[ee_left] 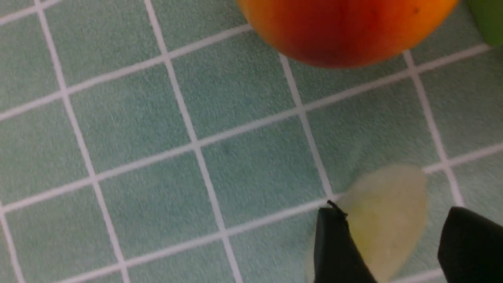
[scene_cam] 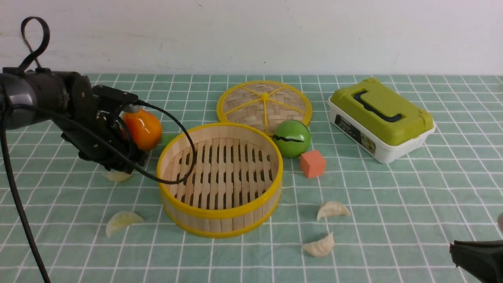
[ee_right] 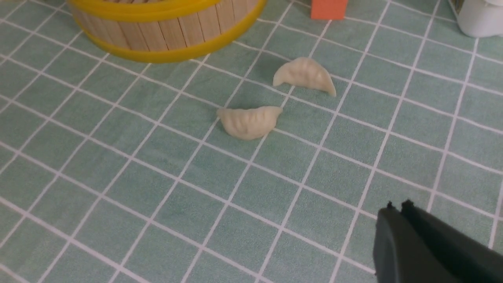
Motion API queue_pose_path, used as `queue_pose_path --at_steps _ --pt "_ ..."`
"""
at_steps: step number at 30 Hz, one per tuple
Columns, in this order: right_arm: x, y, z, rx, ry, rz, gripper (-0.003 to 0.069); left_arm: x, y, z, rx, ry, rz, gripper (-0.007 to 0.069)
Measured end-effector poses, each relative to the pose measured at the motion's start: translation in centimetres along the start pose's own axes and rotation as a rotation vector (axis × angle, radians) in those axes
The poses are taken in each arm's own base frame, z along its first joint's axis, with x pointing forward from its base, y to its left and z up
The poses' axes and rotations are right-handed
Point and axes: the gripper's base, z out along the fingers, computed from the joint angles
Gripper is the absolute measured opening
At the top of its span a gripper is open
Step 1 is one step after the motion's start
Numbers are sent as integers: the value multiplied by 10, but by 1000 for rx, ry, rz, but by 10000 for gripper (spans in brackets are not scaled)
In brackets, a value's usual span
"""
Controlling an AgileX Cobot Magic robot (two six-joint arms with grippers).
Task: Put the dumplings into the steamer on the table with the blue tablecloth.
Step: 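Reach for and grasp a dumpling on the table with the left gripper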
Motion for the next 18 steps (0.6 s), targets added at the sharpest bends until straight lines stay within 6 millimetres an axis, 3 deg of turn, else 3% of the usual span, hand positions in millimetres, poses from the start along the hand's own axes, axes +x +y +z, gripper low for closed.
queue_pose_path --at_steps 5,10,12,18 --pt "0 0 0 0 0 0 9 4 0 9 -5 34 20 290" --pt "0 0 0 -1 -1 3 11 3 0 7 1 41 9 185" --pt "0 0 0 -2 -1 4 15 3 -1 6 9 37 -44 110" --pt "-1 1 0 -8 -6 21 20 0 0 2 7 41 -195 10"
